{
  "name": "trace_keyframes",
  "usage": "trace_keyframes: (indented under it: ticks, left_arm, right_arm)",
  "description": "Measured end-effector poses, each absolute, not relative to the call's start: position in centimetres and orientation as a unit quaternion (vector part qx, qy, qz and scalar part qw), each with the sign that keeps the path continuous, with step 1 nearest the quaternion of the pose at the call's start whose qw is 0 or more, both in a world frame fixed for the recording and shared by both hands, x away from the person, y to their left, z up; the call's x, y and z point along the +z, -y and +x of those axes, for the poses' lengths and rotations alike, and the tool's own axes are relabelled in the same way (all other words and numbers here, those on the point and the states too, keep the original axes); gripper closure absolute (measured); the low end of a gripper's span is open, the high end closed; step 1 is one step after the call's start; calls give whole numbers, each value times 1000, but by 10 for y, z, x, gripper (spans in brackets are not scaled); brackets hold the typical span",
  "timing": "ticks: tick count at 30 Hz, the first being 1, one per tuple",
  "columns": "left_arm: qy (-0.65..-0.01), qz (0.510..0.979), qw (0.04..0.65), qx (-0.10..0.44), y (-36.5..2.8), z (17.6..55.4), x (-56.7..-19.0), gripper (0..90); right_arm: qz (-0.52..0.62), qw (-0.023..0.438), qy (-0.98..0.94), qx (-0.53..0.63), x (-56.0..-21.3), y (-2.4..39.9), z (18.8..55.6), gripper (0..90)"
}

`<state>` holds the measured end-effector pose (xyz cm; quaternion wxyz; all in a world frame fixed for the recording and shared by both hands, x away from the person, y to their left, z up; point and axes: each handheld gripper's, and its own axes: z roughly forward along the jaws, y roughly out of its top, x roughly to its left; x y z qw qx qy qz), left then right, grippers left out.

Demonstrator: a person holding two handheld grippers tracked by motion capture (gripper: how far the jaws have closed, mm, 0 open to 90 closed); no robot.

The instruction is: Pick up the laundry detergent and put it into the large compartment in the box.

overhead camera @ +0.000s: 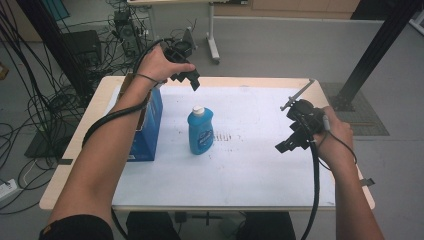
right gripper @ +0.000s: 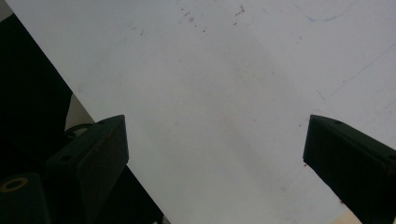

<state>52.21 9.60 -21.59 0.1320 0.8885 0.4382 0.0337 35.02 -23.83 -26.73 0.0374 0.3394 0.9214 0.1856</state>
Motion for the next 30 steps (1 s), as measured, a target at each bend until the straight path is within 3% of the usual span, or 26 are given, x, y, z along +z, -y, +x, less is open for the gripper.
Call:
trace_keyframes:
  ticks: [30]
  left_arm:
    - [-388,909,150,28,-69,465,-171,69]
  right_arm:
    - [336,42,-924,176,-264,238,350,65]
